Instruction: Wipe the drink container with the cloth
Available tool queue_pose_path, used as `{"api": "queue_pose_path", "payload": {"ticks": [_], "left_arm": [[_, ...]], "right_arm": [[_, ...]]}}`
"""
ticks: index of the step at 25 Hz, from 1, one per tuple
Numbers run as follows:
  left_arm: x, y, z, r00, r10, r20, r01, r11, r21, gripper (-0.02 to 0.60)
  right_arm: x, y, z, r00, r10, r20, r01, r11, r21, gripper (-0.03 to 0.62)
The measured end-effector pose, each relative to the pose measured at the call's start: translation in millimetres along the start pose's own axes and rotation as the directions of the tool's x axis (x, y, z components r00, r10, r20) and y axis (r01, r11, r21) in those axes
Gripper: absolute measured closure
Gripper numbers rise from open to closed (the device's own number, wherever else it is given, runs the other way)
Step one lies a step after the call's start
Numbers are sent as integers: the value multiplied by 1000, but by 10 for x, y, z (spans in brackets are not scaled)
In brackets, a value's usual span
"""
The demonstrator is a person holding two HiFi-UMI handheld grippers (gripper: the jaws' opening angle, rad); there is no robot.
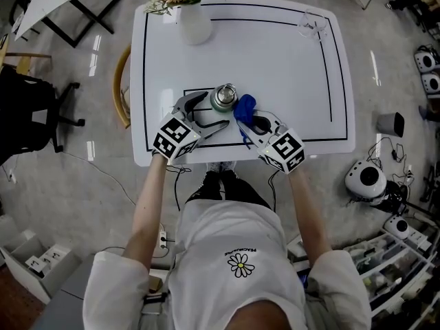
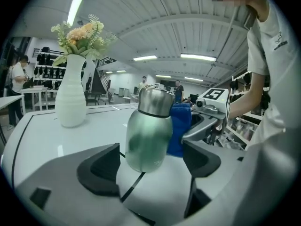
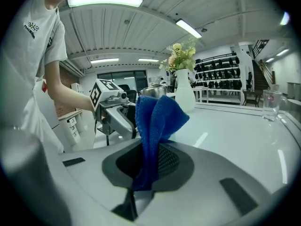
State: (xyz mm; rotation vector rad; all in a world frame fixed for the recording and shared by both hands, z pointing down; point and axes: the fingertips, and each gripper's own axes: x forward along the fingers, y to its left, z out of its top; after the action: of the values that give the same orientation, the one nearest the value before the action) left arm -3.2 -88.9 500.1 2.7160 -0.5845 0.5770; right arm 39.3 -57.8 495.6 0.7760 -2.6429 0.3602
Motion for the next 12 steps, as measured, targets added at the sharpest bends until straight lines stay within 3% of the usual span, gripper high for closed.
{"api": "queue_pose_path", "payload": {"ticks": [7,12], "left_arm": [[104,-46,-17,996,-77,-49,79,996,44,176],[69,-59,-54,996,-60,-67,63,997,39,179]], "right_arm": [[58,164,0,1000,21,0,-21,1000,0,551],[100,173,-4,999,33,-18,-34,999,-27,551]]}}
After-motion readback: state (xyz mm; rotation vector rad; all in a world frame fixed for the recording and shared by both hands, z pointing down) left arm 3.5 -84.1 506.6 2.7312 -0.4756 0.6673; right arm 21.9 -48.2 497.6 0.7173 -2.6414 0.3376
